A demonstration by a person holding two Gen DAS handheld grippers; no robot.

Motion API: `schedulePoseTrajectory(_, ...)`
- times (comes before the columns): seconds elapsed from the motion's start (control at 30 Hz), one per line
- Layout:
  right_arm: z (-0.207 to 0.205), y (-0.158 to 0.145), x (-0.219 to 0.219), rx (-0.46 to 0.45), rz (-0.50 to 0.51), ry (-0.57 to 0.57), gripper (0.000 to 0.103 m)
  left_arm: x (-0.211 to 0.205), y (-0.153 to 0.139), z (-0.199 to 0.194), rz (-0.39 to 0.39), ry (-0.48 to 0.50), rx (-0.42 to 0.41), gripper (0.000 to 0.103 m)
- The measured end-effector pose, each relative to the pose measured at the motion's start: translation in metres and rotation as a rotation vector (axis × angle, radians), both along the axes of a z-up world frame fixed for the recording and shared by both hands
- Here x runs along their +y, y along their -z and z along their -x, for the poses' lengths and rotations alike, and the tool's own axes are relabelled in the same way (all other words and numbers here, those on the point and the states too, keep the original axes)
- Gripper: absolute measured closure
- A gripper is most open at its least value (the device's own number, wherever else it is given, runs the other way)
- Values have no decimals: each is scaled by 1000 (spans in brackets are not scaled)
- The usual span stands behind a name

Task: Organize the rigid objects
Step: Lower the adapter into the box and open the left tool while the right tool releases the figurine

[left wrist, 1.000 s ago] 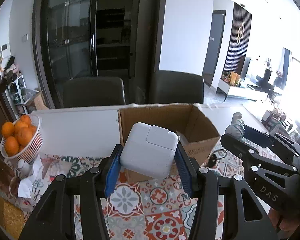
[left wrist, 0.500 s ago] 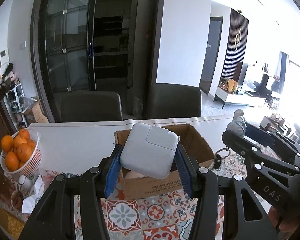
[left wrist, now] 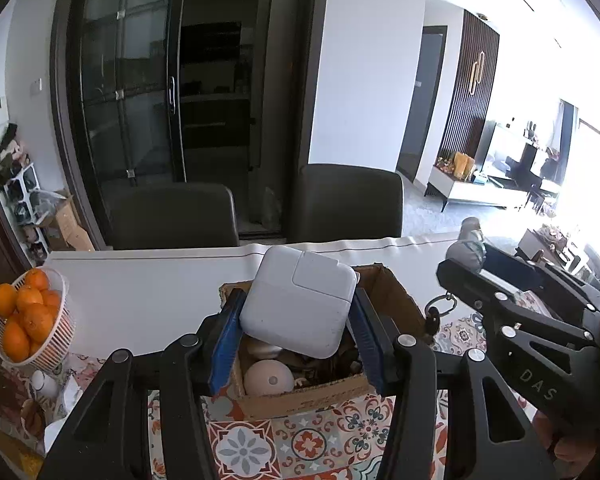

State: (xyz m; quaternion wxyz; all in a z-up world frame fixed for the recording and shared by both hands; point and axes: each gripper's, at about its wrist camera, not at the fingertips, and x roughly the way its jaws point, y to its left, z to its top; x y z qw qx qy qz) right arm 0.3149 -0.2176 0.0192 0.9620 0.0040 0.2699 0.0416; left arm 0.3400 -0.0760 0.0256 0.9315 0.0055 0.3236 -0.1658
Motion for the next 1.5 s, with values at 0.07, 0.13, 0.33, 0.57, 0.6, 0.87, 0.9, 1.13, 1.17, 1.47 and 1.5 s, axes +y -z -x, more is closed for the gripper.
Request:
schedulePoseTrajectory(0.07,-11,3,-4,22,-18,-6,56,-3,1,-9,-5,2,13,51)
schedulePoseTrajectory(0.13,-21,5,-7,44,-31,-8,56,-7,3,-16,-15,6,25,51)
schedulePoseTrajectory(0.33,-50,17,-14,110,-26,-2,56,-14,15,-37,-48,3,60,51)
schedulePoseTrajectory(0.57,-82,38,-21,201,-30,-10,56,-21,32,-65,-80,6,142,51)
schedulePoseTrajectory(0.6,-87,43,-22,223,-38,-13,56,-21,35,-68,-77,8,158,51)
schedulePoseTrajectory(0.87,-122,81,-31,374,-79,-23,56,-27,64,-101,-80,12,289,51)
schedulePoseTrajectory(0.9,-125,84,-31,385,-79,-25,56,-28,69,-104,-80,7,305,51)
schedulePoseTrajectory(1.13,-141,106,-30,467,-46,-29,56,-29,99,-118,-91,24,420,51)
schedulePoseTrajectory(1.17,-142,110,-28,483,-40,-40,56,-30,103,-119,-101,26,433,51)
schedulePoseTrajectory(1.47,-140,132,-18,557,47,-115,56,-36,114,-117,-144,40,453,52)
schedulePoseTrajectory(1.5,-141,132,-18,558,48,-116,56,-36,114,-116,-145,38,449,52)
